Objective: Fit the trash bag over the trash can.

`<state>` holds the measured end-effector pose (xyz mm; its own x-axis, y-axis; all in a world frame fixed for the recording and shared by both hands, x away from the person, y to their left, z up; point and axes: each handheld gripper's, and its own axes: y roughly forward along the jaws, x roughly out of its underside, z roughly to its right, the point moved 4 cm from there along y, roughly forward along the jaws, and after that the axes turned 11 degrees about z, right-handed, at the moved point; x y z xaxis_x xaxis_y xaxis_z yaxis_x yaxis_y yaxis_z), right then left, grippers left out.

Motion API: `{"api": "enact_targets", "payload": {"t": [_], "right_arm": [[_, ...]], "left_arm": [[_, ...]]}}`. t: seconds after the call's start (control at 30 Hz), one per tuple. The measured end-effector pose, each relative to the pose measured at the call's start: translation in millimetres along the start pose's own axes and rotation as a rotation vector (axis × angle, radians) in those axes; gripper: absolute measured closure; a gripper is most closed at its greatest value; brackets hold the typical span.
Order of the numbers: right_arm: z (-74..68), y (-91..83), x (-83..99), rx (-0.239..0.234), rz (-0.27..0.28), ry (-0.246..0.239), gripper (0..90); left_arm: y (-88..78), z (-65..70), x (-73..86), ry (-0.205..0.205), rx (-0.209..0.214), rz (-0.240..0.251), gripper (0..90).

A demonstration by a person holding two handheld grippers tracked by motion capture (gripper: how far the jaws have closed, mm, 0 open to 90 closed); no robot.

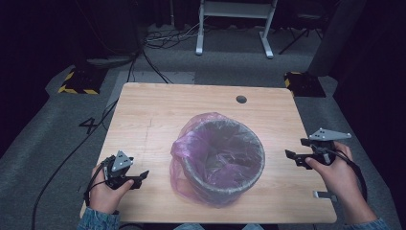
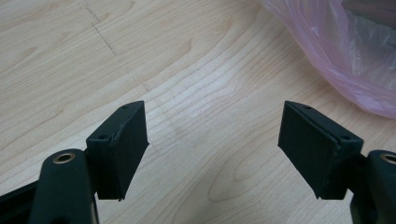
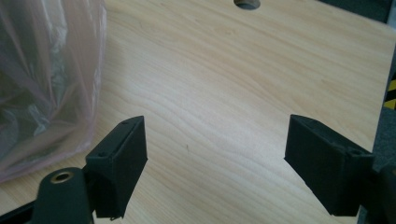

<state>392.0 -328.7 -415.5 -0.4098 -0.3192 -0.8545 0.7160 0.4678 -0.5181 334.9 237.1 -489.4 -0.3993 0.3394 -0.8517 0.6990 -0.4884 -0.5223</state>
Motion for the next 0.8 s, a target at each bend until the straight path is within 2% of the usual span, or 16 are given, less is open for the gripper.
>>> {"api": "enact_targets", "payload": {"t": [0.3,0.53,0.7,0.8], "right_arm": [[0.9,8.7,29.8,-0.001,-0.027,0.02,19.6],[2.0,15.8,63.4,-0.001,-0.058,0.045,18.4],[1.2,17.7,78.3,0.01,-0.062,0.044,18.3],[1.0,16.8,91.4,0.029,-0.074,0.023,17.8]], "left_arm": [[4.4,-2.2,3.1,0.0,-0.001,-0.011,23.8],[11.6,-2.2,6.4,0.016,0.004,-0.035,23.3],[14.2,-1.9,6.8,0.021,0.009,-0.037,23.3],[16.4,-0.5,8.2,0.016,0.02,-0.046,23.1]]}}
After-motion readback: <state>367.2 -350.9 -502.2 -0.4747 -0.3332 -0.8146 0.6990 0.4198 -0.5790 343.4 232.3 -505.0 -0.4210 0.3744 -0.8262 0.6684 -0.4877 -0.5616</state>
